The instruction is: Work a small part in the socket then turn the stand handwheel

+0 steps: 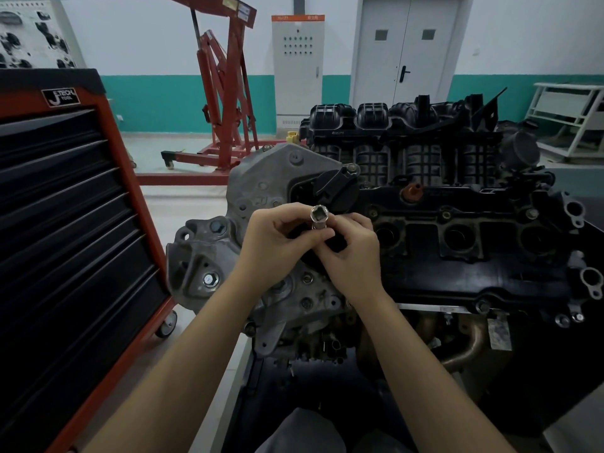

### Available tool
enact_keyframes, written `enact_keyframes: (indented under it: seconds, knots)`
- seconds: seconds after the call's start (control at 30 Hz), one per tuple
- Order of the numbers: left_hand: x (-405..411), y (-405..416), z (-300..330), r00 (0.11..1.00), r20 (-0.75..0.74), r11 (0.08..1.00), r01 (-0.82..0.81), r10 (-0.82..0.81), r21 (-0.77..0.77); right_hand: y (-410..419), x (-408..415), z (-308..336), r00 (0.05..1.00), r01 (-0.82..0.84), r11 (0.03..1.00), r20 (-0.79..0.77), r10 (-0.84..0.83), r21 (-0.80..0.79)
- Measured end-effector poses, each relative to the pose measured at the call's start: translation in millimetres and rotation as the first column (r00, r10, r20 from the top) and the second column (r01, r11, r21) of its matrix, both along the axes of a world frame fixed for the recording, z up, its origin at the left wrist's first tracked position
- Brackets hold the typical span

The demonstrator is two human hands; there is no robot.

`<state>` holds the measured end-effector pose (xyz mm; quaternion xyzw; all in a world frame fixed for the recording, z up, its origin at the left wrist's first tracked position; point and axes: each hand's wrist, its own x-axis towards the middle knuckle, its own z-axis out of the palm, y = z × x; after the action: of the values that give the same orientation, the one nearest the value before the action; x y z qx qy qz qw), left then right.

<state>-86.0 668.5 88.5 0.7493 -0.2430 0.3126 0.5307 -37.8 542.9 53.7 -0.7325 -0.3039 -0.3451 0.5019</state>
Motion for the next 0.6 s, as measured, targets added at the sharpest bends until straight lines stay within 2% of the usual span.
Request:
enact_keyframes:
  seconds: [0.13, 0.27, 0.37, 0.47, 0.6]
  knots:
    - [-0.1, 1.0, -0.1, 0.997, -0.029, 0.997, 0.066, -0.067, -0.034, -0.1, 0.0, -1.6, 1.0, -0.006, 1.0, -0.019, 0.006, 0.004]
    - [1.9, 0.3, -0.3, 1.0, 0.013, 1.0, 0.0, 0.0, 0.004, 0.3, 1.3, -3.3, 0.999, 0.012, 1.0, -0.05, -0.01, 0.028]
    - [1.6, -0.8, -2.0, 0.998, 0.04, 0.999, -0.038, 0.037, 0.007, 0.9, 0.3, -1.5, 1.0, 0.005, 1.0, -0.019, -0.004, 0.029]
    - [1.6, 0.1, -2.6, 0.999, 0.029, 1.0, -0.02, 0.02, -0.012, 0.5, 0.5, -1.7, 1.0, 0.001, 1.0, 0.006, -0.001, -0.012]
    - [1.6, 0.2, -1.2, 1.0, 0.025, 1.0, 0.011, -0.011, 0.021, -0.9, 0.7, -3.1, 0.997, -0.004, 1.0, -0.071, 0.005, 0.013]
